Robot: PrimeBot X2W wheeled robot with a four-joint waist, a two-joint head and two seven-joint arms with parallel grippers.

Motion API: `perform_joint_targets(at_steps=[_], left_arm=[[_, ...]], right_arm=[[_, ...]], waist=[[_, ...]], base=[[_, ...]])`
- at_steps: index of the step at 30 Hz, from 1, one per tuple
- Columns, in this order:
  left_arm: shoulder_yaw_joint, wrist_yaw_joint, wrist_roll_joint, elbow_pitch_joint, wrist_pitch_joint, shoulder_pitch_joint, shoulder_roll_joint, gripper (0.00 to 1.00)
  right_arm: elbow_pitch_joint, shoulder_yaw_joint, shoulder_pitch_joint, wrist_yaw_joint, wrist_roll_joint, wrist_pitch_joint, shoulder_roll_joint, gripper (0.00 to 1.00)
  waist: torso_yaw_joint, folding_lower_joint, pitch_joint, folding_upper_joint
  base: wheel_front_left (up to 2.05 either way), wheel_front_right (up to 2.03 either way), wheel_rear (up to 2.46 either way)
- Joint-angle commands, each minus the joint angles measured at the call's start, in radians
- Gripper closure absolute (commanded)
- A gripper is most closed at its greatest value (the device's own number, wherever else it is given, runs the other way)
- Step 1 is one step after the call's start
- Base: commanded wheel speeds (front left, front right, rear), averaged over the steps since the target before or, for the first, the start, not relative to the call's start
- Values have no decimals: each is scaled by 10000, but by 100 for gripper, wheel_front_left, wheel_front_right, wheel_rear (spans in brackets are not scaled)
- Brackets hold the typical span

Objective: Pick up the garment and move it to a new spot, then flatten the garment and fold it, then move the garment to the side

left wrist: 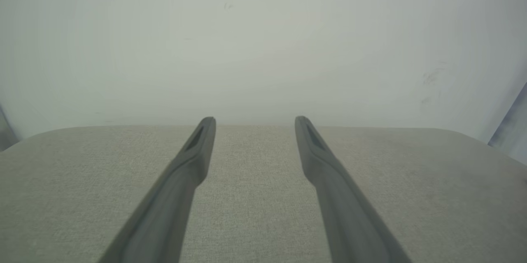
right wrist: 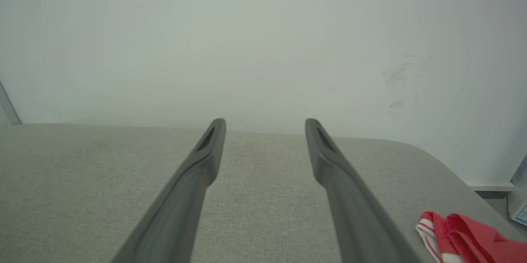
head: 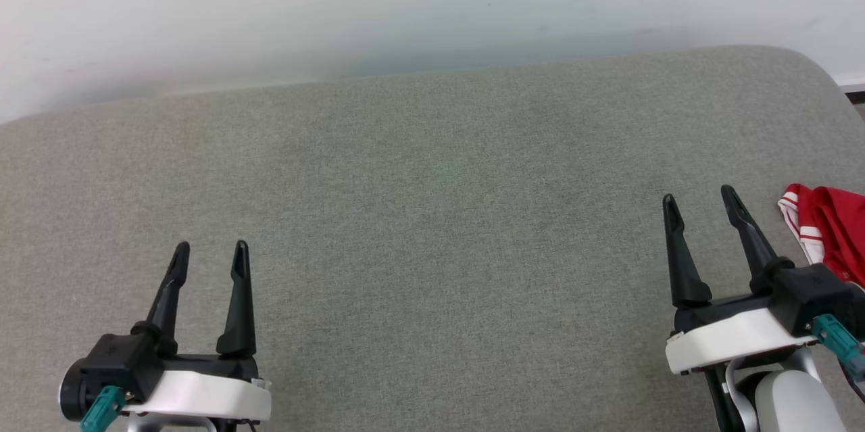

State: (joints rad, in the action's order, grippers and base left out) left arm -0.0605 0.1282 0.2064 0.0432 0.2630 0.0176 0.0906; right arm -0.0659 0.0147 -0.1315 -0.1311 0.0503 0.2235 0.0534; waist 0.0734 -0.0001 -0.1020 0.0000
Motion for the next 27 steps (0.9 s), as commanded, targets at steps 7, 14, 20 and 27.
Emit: perform_joint_targets(at_steps=[7,14,20,27], left_arm=[[71,20,-56,-210,20,148,-16,0],[60,21,-7,-246,20,169,-10,0],[51,22,-15,-261,20,220,-16,0],[-36,8,71,-539,-31,252,-101,100]], right_arm=[[-284,-79,141,6,340,274,-41,0],[-362,-190,130,6,525,367,-47,0],[-379,-309,148,6,583,396,-49,0],[-681,-355,249,0,595,318,-13,100]], waist=[[10,1,105,0],[27,1,96,0],[88,1,105,0],[102,1,102,0]], base=[[0,0,0],[0,0,0],[0,0,0],[0,0,0]])
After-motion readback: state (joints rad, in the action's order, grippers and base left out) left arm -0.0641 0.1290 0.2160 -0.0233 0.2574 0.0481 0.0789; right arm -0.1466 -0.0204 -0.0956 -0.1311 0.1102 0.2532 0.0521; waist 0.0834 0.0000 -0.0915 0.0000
